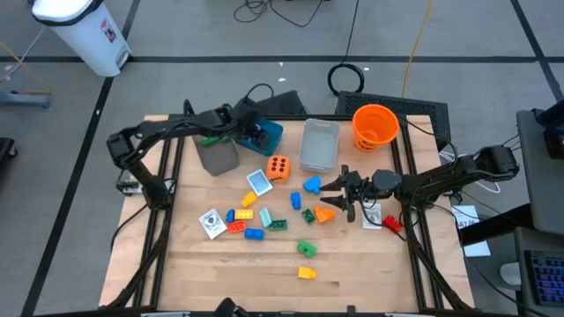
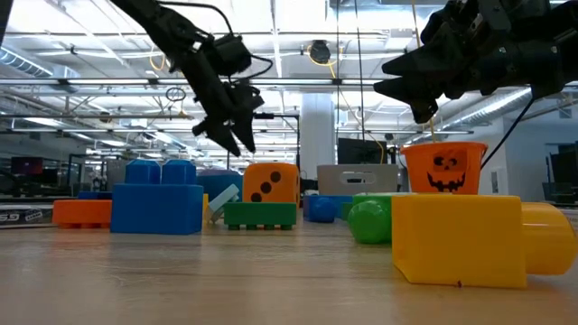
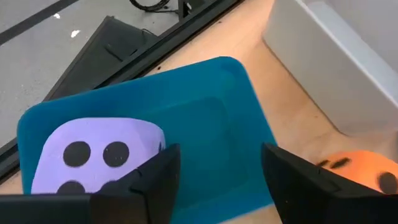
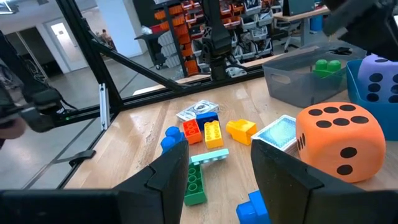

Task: Pick & Place Toys
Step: Put the purple dice into the blue bin

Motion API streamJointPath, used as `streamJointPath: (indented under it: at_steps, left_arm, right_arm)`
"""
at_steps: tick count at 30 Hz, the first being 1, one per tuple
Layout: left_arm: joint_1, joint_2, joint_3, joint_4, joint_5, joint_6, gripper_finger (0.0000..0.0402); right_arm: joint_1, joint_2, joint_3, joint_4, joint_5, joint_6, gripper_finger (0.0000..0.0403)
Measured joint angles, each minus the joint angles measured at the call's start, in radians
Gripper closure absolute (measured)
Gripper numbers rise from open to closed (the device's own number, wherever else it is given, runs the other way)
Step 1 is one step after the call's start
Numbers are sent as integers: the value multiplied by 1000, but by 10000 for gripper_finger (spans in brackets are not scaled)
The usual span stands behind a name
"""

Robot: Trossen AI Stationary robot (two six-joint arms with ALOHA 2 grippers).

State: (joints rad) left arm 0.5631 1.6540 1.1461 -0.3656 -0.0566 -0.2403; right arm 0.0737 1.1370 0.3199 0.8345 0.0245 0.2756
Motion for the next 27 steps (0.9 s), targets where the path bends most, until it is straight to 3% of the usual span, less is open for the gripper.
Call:
streamJointPath:
  at_steps: [5, 12, 19, 27]
  left_arm:
    - [36, 39, 11, -6, 5, 1, 187]
    - [34, 85, 55, -37, 90, 10, 188]
    - [24, 176, 124, -105, 72, 19, 188]
    - [10, 198, 207, -171, -99, 18, 188]
  right_arm:
    - [0, 0, 0, 0, 0, 0, 236]
    - [0, 0, 0, -1, 0, 0, 236]
    - [0, 0, 0, 0, 0, 0, 236]
    - [0, 0, 0, 0, 0, 0, 236]
